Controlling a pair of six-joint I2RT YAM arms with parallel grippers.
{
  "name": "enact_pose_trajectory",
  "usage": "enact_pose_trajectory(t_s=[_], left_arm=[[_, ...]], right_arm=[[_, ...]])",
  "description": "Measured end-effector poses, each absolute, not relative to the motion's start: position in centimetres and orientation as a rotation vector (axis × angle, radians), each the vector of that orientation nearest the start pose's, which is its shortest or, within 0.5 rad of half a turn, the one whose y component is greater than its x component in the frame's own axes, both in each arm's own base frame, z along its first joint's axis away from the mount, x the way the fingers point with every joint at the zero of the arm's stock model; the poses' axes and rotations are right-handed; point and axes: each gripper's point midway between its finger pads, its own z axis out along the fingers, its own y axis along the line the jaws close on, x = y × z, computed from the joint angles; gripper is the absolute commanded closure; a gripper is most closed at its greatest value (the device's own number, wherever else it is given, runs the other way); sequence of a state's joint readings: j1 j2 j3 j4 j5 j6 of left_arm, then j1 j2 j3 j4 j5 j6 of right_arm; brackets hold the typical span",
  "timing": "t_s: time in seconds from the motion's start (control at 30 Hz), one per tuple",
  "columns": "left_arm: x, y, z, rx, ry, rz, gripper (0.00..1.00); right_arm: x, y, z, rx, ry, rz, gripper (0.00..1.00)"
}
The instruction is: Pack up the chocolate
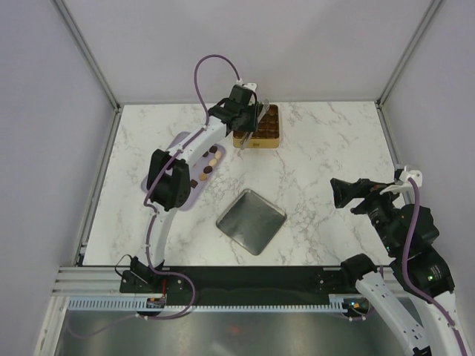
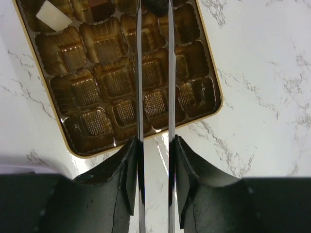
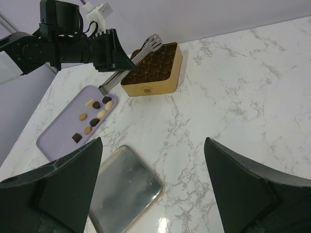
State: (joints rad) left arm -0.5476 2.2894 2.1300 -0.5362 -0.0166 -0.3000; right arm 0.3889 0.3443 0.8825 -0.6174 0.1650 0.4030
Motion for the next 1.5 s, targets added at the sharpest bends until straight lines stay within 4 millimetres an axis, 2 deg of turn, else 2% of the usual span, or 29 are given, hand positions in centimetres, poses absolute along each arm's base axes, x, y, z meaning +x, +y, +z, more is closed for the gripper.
enact_pose_trajectory(t_s=[0.3, 0.53, 0.9, 1.03, 1.17, 1.33, 1.43, 1.5], left_arm=[[53.1, -32.6, 13.0, 0.277, 2.259, -0.384, 0.58], [53.5, -32.4, 11.5, 0.291, 2.268, -0.344, 0.51], [53.6, -32.6, 11.7, 0.310, 2.255, -0.349, 0.48], [52.9, -32.6, 13.7, 0.320, 2.238, -0.381, 0.49], [50.8, -31.6, 17.5, 0.319, 2.205, -0.399, 0.49], [46.2, -28.9, 23.9, 0.300, 2.134, -0.418, 0.50], [43.7, -27.0, 26.0, 0.275, 2.110, -0.412, 0.52], [42.0, -25.7, 26.4, 0.250, 2.120, -0.395, 0.52]], right_arm=[[19.0, 6.3, 31.9, 0.143, 1.675, 0.458, 0.06], [19.2, 6.2, 31.8, 0.150, 1.682, 0.445, 0.06], [19.3, 6.2, 31.7, 0.148, 1.685, 0.441, 0.06], [19.3, 6.2, 31.7, 0.148, 1.685, 0.441, 0.06], [19.2, 6.1, 31.8, 0.149, 1.682, 0.442, 0.06], [18.9, 6.0, 31.9, 0.149, 1.672, 0.446, 0.06], [18.6, 5.9, 32.0, 0.151, 1.662, 0.451, 0.06], [18.5, 5.9, 31.9, 0.153, 1.660, 0.454, 0.06]])
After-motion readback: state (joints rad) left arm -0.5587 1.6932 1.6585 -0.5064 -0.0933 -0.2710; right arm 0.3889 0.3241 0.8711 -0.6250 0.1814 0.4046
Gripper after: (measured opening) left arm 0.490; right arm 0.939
